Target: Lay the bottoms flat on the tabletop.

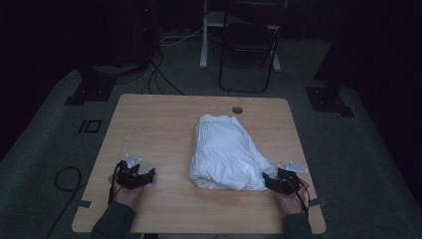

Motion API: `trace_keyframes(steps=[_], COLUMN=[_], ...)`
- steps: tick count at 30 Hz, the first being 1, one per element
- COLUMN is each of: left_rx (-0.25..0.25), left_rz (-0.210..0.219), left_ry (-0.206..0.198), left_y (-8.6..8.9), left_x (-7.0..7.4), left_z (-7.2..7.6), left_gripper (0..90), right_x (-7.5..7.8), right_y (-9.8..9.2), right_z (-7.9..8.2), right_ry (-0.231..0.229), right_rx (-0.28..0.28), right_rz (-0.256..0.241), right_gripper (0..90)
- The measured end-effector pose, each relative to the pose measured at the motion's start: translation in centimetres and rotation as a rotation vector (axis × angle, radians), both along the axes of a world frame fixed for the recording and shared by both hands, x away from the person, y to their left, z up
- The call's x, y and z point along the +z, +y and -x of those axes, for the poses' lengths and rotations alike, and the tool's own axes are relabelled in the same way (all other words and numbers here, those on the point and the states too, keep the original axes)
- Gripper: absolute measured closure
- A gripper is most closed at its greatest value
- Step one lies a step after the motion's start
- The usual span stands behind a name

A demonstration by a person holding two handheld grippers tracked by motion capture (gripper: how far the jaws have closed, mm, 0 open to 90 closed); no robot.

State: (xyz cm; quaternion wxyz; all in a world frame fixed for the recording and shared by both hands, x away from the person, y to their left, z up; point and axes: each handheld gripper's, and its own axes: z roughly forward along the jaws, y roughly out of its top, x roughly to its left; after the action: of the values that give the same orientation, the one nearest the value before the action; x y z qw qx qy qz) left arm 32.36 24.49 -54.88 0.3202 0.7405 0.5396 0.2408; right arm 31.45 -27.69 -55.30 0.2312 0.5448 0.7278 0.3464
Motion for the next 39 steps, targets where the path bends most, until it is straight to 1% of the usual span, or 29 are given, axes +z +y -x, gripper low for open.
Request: trace_keyframes(steps=[2,4,5,6,8,11,13,16,20,23,26,30,34,39], left_rx=[-0.012,-0.033,-0.04,-0.044,-0.061,-0.073,-0.078,-0.093,-0.12,-0.154,-0.172,-0.201,-0.234,-0.283], left_rz=[0.004,0.0,0.002,-0.001,-0.009,0.009,0.034,0.044,0.055,0.049,0.057,0.058,0.058,0.067], left_ry=[-0.007,0.004,0.006,0.005,-0.003,-0.018,-0.024,-0.03,-0.038,-0.038,-0.044,-0.058,-0.071,-0.085], left_y=[0.0,-0.1,-0.2,-0.4,-0.7,-1.1,-1.3,-1.9,-2.8,-3.7,-4.4,-5.5,-6.7,-8.5], left_x=[0.0,0.2,0.3,0.4,0.7,1.4,1.8,2.5,3.3,3.9,4.4,5.1,6.1,7.3], left_z=[0.0,-0.1,-0.2,-0.3,-0.4,-0.4,-0.5,-0.6,-0.9,-1.0,-1.1,-1.3,-1.4,-1.5], left_gripper=[33.5,39.1,44.7,46.2,46.4,46.5,46.5,46.3,45.9,45.0,44.7,44.9,44.8,44.6], right_x=[0.0,0.0,0.0,0.0,0.0,0.1,0.1,0.2,0.3,0.5,0.7,1.2,1.5,1.3], right_y=[0.0,0.0,0.0,0.0,0.0,0.0,0.0,0.2,0.3,0.4,0.4,0.6,0.9,1.2], right_z=[0.0,0.0,0.0,0.0,0.0,0.0,0.0,0.1,0.3,0.4,0.5,0.8,1.0,0.8], right_ry=[-0.001,-0.002,-0.002,-0.002,-0.001,0.001,0.002,0.0,-0.007,-0.015,-0.022,-0.037,-0.057,-0.038], right_rx=[0.002,0.004,0.005,0.007,0.007,0.008,0.01,0.019,0.023,0.022,0.023,0.025,0.039,0.049], right_rz=[0.001,0.0,0.0,-0.001,-0.001,-0.001,-0.002,-0.001,0.014,0.021,0.02,0.025,0.027,0.031], right_gripper=[29.9,30.5,30.7,31.6,32.4,32.6,34.8,38.7,41.6,43.2,44.7,45.8,46.0,46.0])
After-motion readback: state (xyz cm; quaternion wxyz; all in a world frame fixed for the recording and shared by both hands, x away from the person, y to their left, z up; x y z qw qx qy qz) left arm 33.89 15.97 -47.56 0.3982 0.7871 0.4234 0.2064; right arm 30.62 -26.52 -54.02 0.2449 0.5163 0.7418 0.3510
